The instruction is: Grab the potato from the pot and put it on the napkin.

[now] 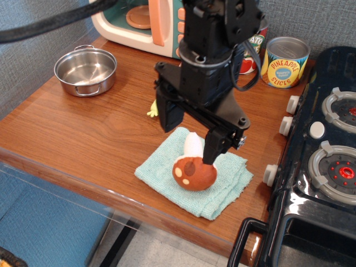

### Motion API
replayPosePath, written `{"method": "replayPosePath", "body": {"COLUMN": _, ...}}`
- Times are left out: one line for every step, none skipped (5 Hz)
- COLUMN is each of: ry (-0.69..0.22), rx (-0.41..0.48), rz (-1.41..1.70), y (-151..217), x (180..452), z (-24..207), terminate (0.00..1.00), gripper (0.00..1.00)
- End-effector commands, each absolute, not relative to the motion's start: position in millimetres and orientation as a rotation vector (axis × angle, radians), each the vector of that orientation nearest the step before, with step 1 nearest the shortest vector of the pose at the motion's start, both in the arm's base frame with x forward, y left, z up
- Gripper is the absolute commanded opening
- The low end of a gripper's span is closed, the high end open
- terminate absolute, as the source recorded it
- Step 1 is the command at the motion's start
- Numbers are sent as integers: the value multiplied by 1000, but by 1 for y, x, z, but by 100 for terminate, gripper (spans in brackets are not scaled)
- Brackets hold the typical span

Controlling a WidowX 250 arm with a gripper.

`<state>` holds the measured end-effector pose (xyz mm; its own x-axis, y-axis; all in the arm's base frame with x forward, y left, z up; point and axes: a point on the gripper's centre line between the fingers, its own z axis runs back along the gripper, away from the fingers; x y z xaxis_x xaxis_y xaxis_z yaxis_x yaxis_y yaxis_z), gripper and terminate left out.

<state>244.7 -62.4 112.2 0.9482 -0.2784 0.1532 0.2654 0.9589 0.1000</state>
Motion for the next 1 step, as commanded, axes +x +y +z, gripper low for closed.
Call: {"method": "replayPosePath", "body": {"ry": -209, "rx": 74, "rz": -278, "y": -54, "x": 225, "z": 129, "terminate": 100, "gripper": 100}}
